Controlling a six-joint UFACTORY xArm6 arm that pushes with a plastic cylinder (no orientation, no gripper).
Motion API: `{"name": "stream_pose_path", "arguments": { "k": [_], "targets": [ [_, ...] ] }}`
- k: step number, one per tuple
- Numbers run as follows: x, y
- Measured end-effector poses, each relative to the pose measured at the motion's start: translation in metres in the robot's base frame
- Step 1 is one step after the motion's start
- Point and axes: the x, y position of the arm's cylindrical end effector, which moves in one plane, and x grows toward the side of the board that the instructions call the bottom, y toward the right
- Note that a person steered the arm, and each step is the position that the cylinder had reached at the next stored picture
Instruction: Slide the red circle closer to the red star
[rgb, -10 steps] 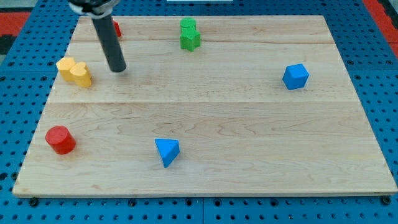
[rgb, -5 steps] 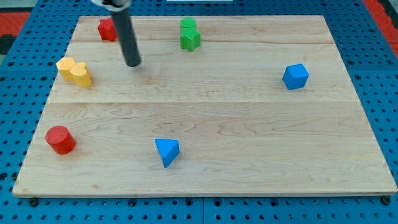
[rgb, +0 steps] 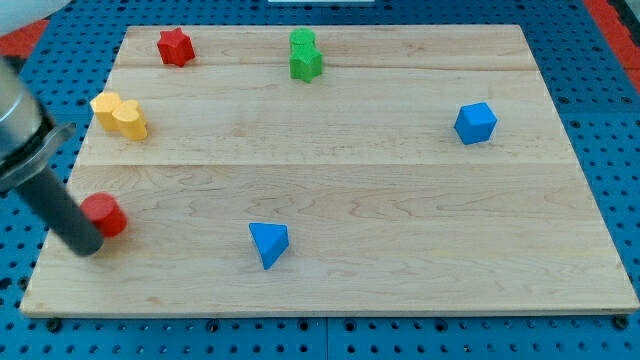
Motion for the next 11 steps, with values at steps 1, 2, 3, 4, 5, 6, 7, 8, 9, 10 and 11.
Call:
{"name": "stream_pose_path", "arguments": {
  "k": [1,2,3,4,5,6,7,8,9,10,11],
  "targets": [
    [-0.039,0.051],
    [-0.018,0.038],
    [-0.003,0.003],
    [-0.044,0.005],
    [-0.078,0.073],
    [-0.076,0.099],
    [-0.093,0.111],
    [-0.084,0.114],
    [-0.088,0.128],
    [-0.093,0.163],
    [-0.125,0.154]
  ]
}}
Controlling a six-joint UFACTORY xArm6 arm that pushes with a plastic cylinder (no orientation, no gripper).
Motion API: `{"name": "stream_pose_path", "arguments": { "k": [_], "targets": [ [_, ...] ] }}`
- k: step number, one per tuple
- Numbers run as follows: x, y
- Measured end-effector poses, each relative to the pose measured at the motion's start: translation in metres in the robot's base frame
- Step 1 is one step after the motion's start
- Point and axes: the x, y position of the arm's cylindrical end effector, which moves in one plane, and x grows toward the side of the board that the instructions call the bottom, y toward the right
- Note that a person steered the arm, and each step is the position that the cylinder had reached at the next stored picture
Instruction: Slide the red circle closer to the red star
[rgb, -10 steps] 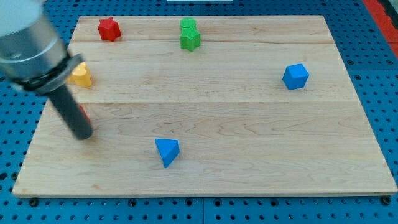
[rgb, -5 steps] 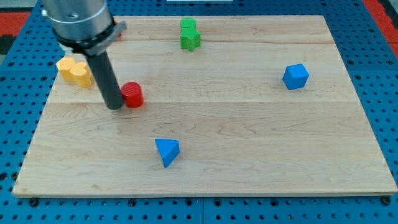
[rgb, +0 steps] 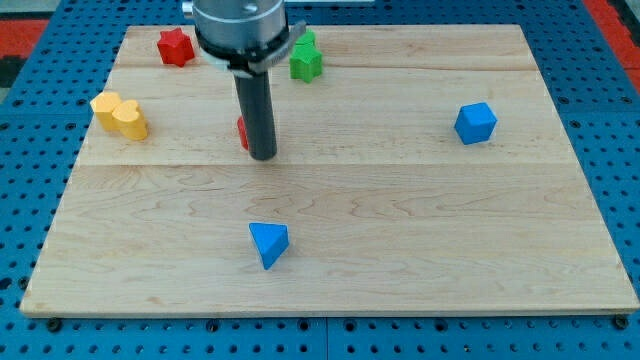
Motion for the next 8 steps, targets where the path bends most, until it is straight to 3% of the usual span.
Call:
{"name": "stream_pose_path", "arguments": {
  "k": [1,2,4,6,8],
  "targets": [
    [-0.048,-0.025],
    [-0.022,-0.006],
    [-0.052,0.004],
    [-0.094,-0.087],
    [-0.103,-0.102]
  ]
}}
